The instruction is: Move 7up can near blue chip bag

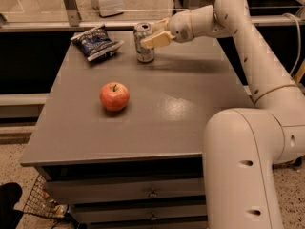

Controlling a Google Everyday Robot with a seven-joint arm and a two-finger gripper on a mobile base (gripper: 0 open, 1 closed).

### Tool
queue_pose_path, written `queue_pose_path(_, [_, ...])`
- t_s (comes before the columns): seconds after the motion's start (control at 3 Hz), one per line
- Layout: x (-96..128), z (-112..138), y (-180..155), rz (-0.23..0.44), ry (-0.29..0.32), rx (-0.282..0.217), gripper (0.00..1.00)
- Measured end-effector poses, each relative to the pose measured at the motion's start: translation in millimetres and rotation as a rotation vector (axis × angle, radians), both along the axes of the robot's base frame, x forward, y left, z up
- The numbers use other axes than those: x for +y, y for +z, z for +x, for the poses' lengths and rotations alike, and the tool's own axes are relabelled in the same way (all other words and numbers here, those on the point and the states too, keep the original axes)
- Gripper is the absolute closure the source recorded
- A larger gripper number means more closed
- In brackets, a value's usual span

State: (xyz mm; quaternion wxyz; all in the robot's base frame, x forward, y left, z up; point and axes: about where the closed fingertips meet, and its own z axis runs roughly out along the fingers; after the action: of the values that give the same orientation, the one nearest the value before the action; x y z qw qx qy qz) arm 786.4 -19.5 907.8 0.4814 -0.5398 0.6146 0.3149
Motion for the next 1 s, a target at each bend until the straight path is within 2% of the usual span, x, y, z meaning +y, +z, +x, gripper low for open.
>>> queue_pose_path(1.0, [11.7, 0.9, -5.3, 0.002, 0.015, 0.008, 0.13])
